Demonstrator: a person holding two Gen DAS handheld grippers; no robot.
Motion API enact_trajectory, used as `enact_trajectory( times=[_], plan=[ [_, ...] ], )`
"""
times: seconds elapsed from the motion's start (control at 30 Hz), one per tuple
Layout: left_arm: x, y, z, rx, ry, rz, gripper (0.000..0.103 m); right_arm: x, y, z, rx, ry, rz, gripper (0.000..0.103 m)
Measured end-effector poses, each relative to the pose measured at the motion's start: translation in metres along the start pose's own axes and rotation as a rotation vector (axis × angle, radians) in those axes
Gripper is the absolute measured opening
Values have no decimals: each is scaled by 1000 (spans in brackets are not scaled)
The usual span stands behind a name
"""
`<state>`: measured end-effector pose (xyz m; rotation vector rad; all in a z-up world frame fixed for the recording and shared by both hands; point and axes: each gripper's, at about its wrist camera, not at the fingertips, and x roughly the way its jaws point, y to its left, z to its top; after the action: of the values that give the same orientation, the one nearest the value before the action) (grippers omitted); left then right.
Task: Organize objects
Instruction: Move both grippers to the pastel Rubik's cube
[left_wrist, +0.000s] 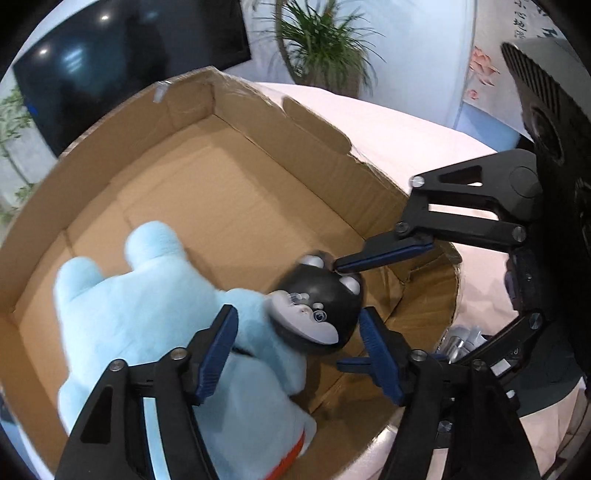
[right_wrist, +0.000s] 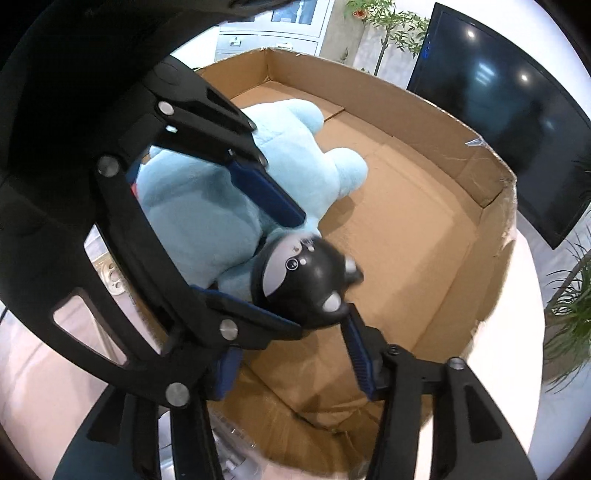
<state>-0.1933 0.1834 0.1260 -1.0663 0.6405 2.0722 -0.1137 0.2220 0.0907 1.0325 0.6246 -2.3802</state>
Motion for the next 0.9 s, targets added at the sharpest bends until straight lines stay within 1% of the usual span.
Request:
enact_trajectory(
  times=[0.07, 0.13, 0.2, 0.23, 0.3, 0.33, 0.37, 0.4, 0.43, 0.5, 0.53, 0.57, 0.6, 0.67, 0.73, 0.77, 0.8, 0.83, 0.9],
  plan=[
    [-16, -3, -7, -20, -23, 24, 72, -8, 4, 0, -4, -4, -9, 57],
    [-37, -3, -18, -59, -48, 52, 78, -18, 12, 0, -13, -11, -23, 61],
    [-55, 1, -27, -86, -62, 82, 80, -27, 19, 1, -17, -19, -40, 67],
    [-71, 3, -38, -109, -76, 110, 80, -34, 23, 2, -18, -28, -43, 67],
    [-92, 8, -57, -146, -100, 133, 81, -48, 35, 4, -16, -53, -38, 71],
    [-107, 13, -73, -173, -116, 145, 81, -56, 41, 7, -13, -69, -34, 73],
    [-123, 19, -92, -208, -139, 158, 83, -65, 48, 11, -12, -90, -24, 77],
    [-133, 26, -108, -234, -149, 163, 89, -71, 53, 14, -12, -108, -16, 78],
    [-146, 29, -131, -261, -152, 170, 93, -79, 62, 16, -14, -129, 5, 78],
    [-162, 39, -180, -324, -141, 205, 94, -88, 83, 25, -38, -167, 89, 78],
    [-170, 41, -210, -373, -122, 225, 96, -91, 94, 26, -47, -182, 122, 79],
    [-168, 48, -225, -402, -107, 226, 96, -92, 105, 28, -54, -188, 163, 79],
    [-171, 46, -245, -429, -90, 223, 96, -89, 110, 27, -58, -192, 189, 79],
    [-171, 34, -277, -473, -76, 193, 96, -81, 136, 33, -91, -202, 275, 79],
    [-170, 20, -299, -508, -82, 152, 96, -65, 167, 29, -158, -188, 352, 79],
    [-170, 14, -308, -521, -99, 125, 96, -58, 183, 27, -197, -168, 377, 79],
    [-169, 10, -313, -532, -107, 107, 96, -52, 198, 20, -232, -146, 397, 79],
    [-169, 8, -317, -546, -113, 100, 96, -37, 211, 18, -284, -116, 422, 79],
    [-166, 5, -320, -581, -126, 91, 96, -22, 228, 18, -344, -92, 438, 79]
  ],
)
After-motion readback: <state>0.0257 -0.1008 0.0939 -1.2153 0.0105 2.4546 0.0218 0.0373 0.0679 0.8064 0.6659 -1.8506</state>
